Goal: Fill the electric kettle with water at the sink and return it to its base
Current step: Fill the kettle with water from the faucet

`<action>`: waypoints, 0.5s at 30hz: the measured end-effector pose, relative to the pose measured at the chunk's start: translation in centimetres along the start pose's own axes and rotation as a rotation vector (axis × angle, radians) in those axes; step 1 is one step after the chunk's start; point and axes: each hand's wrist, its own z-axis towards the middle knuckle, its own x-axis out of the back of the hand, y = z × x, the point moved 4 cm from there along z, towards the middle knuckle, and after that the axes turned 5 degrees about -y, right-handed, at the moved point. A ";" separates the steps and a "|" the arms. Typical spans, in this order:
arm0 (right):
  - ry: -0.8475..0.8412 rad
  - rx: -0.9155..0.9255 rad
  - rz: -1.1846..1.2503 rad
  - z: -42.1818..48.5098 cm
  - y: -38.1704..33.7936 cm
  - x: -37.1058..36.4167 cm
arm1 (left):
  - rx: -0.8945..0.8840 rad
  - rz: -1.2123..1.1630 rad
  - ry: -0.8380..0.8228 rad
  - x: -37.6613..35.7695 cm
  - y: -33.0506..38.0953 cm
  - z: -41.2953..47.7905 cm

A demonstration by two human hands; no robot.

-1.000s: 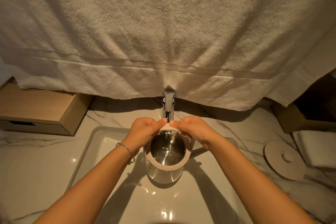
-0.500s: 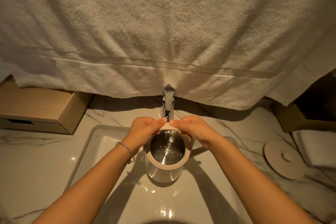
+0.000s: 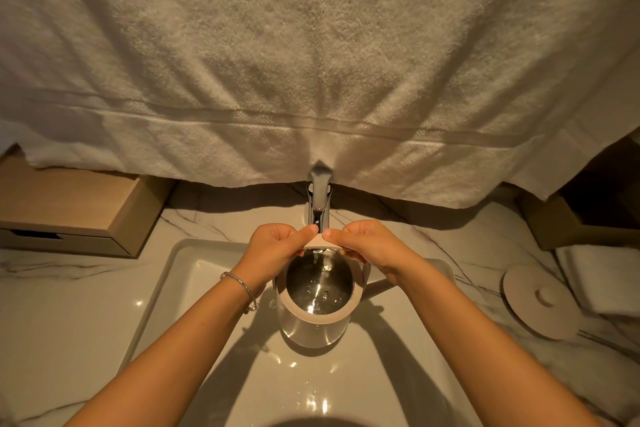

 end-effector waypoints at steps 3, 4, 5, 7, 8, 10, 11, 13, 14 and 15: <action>0.000 0.000 -0.001 0.0 0.1 0.0 | 0.002 0.002 -0.005 -0.1 -0.1 0.1; -0.001 0.000 -0.001 0.0 0.1 0.0 | 0.004 0.003 -0.006 -0.1 -0.1 0.1; -0.001 -0.001 -0.001 0.0 0.1 0.0 | 0.008 0.001 -0.007 -0.1 -0.1 0.1; 0.001 -0.007 0.000 0.0 0.2 0.0 | 0.011 -0.001 -0.007 -0.1 -0.2 0.1; 0.000 -0.007 0.003 0.0 0.2 0.0 | 0.011 0.000 -0.006 -0.1 -0.2 0.1; -0.008 -0.002 0.011 0.0 0.3 0.0 | 0.013 0.000 -0.008 -0.1 -0.2 0.0; -0.011 0.000 0.010 0.0 0.3 0.0 | 0.015 -0.003 -0.010 -0.1 -0.2 0.0; -0.009 0.000 -0.002 0.0 0.3 0.0 | 0.018 -0.003 -0.011 -0.2 -0.1 0.0; -0.007 -0.001 -0.007 0.0 0.3 0.0 | 0.019 -0.002 -0.011 -0.2 -0.1 -0.1; -0.007 -0.002 -0.008 0.0 0.3 0.0 | 0.019 -0.002 -0.009 -0.2 -0.1 0.0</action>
